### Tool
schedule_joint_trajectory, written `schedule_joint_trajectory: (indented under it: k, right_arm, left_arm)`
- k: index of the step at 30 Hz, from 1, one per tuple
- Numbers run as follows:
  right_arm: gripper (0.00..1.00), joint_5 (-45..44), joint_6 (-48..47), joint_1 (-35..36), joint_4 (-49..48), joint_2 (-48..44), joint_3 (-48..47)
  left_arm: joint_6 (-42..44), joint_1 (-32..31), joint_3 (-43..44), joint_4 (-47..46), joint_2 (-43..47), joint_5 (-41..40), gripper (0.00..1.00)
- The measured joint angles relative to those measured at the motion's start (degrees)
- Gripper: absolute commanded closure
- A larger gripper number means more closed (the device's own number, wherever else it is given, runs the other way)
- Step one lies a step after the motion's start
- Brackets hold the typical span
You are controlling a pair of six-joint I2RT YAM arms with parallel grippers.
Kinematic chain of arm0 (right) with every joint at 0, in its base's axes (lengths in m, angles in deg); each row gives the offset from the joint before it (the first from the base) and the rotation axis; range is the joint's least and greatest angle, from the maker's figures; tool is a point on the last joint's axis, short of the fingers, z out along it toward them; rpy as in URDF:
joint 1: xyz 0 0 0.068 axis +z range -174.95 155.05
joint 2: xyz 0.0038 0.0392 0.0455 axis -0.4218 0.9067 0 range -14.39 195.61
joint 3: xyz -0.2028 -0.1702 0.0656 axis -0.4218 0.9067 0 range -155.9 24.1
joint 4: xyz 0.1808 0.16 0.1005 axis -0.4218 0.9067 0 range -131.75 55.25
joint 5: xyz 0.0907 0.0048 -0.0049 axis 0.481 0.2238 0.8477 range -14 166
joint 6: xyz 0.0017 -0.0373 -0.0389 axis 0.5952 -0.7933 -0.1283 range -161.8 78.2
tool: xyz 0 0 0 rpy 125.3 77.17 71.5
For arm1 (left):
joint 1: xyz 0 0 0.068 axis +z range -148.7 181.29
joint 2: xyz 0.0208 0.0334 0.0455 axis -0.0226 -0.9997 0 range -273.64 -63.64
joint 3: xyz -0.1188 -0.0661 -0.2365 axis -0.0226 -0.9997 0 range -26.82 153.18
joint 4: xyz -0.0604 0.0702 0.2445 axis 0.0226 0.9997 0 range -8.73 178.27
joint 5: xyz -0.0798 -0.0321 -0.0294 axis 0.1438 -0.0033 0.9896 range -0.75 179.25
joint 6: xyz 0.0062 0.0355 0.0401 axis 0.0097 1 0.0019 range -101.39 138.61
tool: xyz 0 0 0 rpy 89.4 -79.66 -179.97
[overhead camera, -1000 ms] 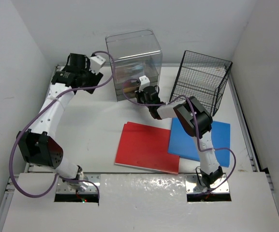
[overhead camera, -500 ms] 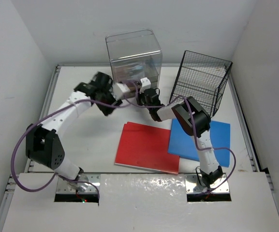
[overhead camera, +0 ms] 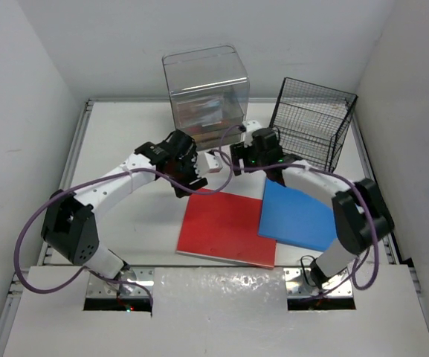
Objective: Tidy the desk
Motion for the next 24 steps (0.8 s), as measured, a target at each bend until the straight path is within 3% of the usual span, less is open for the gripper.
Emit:
schedule_joint_trajectory:
  k: [5,9,19,24]
  right_arm:
    - [0.29,2.3,8.7,-5.7,14.6,-17.5,9.3]
    - [0.31,3.9,16.2,-5.8,22.1,-32.4,20.1]
    - [0.31,9.0,24.5,-5.5,37.5,-35.7,27.6]
    - [0.33,9.7,27.6,-5.5,40.8,-42.4,29.8]
  left_arm:
    - [-1.7,0.7,0.5,0.2,-2.5,-2.1,0.42]
    - [-2.0,0.6,0.9,-0.1,-4.5,-2.1,0.42]
    - [-2.3,-2.5,2.1,-1.7,-5.5,-2.8,0.42]
    - [-2.3,-3.4,2.0,-2.0,-5.5,-3.6,0.42]
